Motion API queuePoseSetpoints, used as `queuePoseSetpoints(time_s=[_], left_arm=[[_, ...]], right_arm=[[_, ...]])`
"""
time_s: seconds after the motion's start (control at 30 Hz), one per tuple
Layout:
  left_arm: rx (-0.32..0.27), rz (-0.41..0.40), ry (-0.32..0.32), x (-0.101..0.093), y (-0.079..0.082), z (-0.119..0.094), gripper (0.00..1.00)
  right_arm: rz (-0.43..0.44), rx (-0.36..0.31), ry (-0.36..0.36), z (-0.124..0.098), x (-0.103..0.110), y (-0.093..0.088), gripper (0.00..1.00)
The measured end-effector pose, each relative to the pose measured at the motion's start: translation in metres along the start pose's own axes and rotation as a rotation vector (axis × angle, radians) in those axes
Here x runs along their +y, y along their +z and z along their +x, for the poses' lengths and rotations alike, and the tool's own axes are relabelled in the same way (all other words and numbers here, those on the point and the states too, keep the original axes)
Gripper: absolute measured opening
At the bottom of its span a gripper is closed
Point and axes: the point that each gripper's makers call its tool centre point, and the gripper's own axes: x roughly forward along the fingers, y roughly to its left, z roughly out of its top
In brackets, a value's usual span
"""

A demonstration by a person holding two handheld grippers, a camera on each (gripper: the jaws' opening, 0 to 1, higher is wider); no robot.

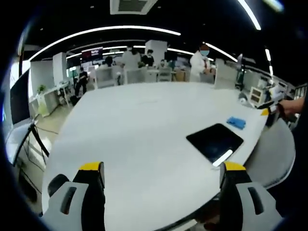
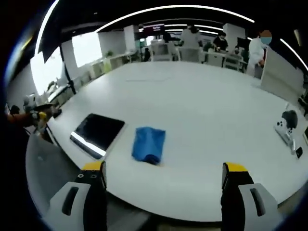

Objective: Wipe the mirror surface with the cleaning cloth until all visible marks leave the cleaned area.

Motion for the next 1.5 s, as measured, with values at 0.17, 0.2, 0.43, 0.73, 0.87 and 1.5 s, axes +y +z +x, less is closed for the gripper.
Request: queuePoseSetpoints(time_s=[0.17, 0.2, 0.43, 0.73, 0.87, 1.5], left_arm=[[0.01, 0.024, -0.016, -0.005, 0.004, 0.008, 1.0], [0.014, 0.031, -0.023, -0.006, 0.006, 0.012, 1.0], [-0.009, 0.043, -0.045, -0.02, 0.019, 0.023, 1.0], [0.011, 0.01, -0.032, -0.01, -0.001, 0.025, 1.0], [0.03, -0.002, -0.029, -0.011, -0.01, 0.032, 1.0], [0.069, 0.031, -0.144, -0.047, 0.005, 0.045, 1.0]], right_arm=[[-0.012, 0.02, -0.001, 0.001, 0.008, -0.009, 0.97], [-0.006, 0.019, -0.002, 0.0, 0.009, -0.01, 0.97], [0.029, 0.019, 0.005, 0.008, 0.016, -0.013, 0.96], [0.003, 0.047, 0.041, 0.03, 0.014, -0.016, 0.94], [-0.006, 0.052, 0.052, 0.035, 0.01, -0.011, 0.92], [-0.068, 0.065, 0.142, 0.051, 0.039, 0.011, 0.75]])
